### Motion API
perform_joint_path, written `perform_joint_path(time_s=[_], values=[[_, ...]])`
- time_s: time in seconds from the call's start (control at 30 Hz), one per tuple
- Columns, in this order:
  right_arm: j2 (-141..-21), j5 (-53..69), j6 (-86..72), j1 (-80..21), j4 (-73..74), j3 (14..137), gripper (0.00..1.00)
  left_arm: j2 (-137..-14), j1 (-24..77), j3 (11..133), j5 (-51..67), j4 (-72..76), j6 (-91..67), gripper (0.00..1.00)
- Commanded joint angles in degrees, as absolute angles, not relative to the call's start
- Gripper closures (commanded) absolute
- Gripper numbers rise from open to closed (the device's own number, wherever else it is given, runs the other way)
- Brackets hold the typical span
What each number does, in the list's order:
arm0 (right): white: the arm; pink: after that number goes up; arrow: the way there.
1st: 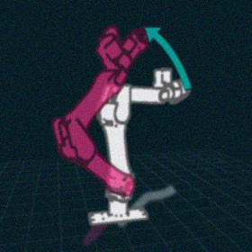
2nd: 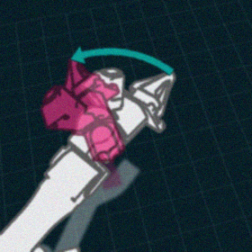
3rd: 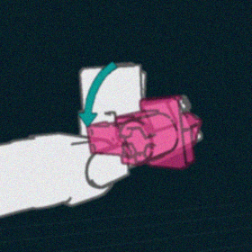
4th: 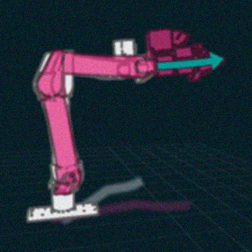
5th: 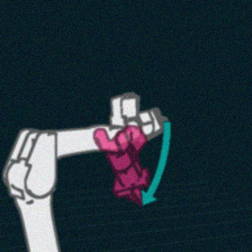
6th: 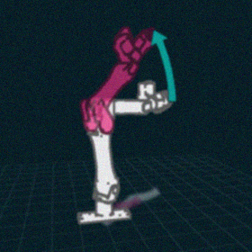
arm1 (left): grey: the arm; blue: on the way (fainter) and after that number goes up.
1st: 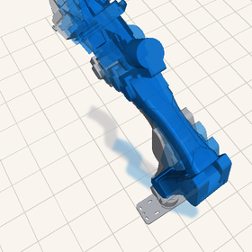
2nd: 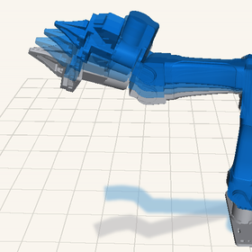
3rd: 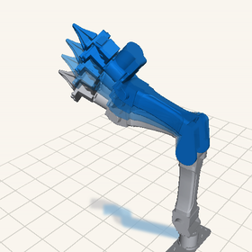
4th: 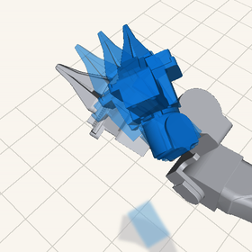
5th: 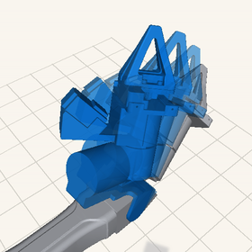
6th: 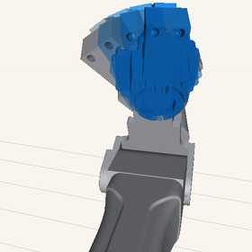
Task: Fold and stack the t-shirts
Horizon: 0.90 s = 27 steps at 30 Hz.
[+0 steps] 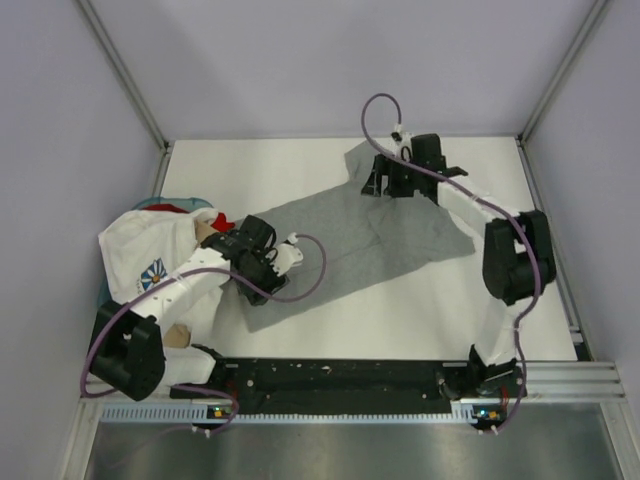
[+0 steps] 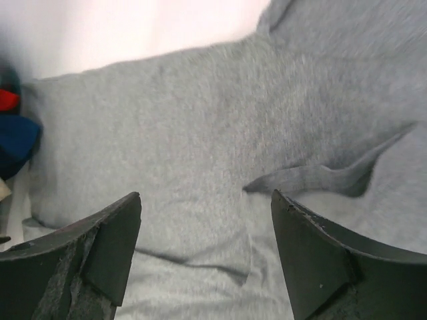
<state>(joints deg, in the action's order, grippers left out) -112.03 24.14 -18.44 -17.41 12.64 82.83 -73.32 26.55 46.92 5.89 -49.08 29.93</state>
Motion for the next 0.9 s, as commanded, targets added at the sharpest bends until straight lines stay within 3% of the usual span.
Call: perform_joint_path(time_s=[0.0,0.07,0.2,0.3,0.57,0.7,0.87], values=[[-97.0,19.5,-14.2,-14.0,12.2,78.1,0.22,-76.2,26.8,57.0,13.9,-47.9,32.0,0.44],[-92.9,17.5,-18.1,-10.1,12.7,71.8,0.31,-79.4,28.0,62.0,16.0,-46.9,31.7,0.48],[-86.4,12.3,-24.5,-2.9,12.1,57.9,0.77,-88.0,33.5,72.0,15.6,-42.6,29.5,0.61],[-82.8,7.8,-25.4,-0.3,11.9,50.6,1.00,-95.5,38.4,78.8,14.0,-37.6,27.3,0.71],[-82.3,1.8,-31.0,7.5,11.5,42.1,1.00,-115.7,42.4,96.7,11.7,-27.9,19.1,0.69],[-83.6,-1.2,-33.7,11.8,12.2,40.6,1.00,-122.6,42.7,103.8,10.1,-29.8,18.4,0.69],[-81.7,-1.7,-36.4,17.8,11.4,36.7,1.00,-119.7,42.9,99.7,13.2,-32.5,19.5,0.66]])
